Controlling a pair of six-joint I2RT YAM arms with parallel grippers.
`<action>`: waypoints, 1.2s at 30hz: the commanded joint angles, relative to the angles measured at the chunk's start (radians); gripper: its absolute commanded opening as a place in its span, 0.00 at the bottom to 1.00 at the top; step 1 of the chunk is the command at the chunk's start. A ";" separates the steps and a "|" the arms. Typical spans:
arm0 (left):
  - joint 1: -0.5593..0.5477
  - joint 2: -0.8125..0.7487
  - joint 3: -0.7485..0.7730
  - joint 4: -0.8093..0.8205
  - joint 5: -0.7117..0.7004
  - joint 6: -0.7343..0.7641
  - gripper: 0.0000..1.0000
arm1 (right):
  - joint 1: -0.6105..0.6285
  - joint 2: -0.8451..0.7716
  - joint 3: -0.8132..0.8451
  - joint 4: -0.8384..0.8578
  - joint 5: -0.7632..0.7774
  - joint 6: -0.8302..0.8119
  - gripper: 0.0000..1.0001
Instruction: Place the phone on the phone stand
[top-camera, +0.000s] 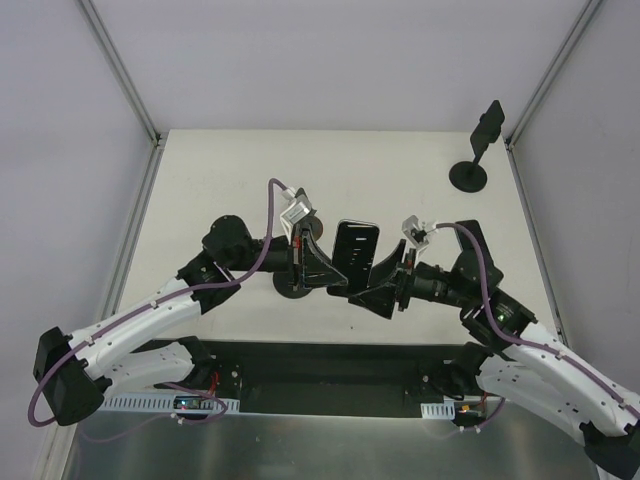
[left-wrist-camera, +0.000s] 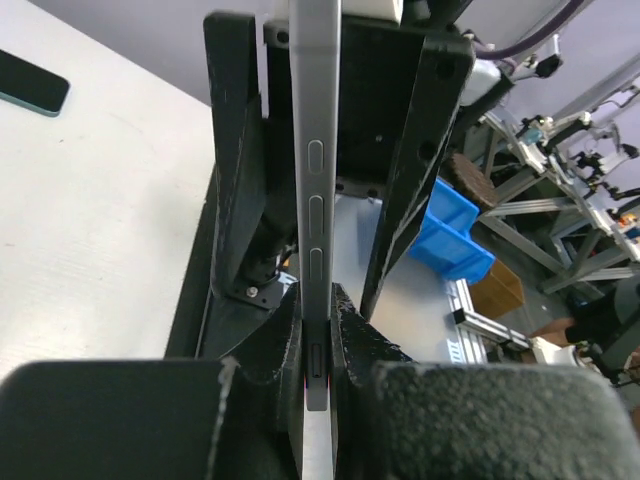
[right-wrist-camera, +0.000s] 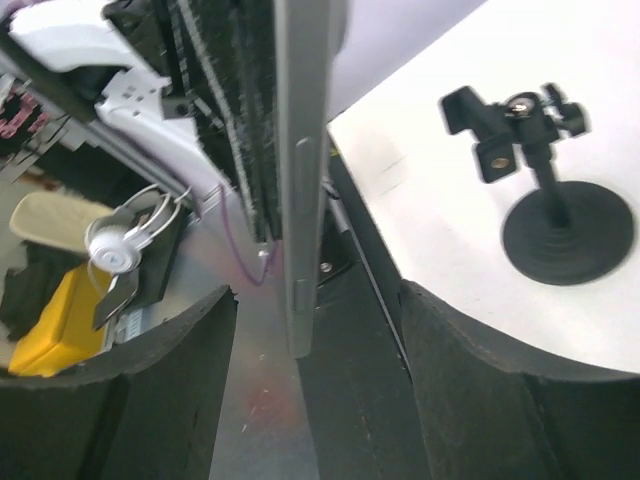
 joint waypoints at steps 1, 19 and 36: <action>0.005 -0.023 0.002 0.204 0.053 -0.079 0.00 | 0.075 0.015 -0.016 0.226 -0.070 0.004 0.66; 0.002 -0.064 -0.049 0.297 0.103 -0.140 0.00 | 0.132 0.063 -0.022 0.263 0.024 0.007 0.17; 0.062 0.040 0.303 -0.260 0.138 0.029 0.31 | 0.163 0.072 -0.018 0.175 -0.022 -0.105 0.01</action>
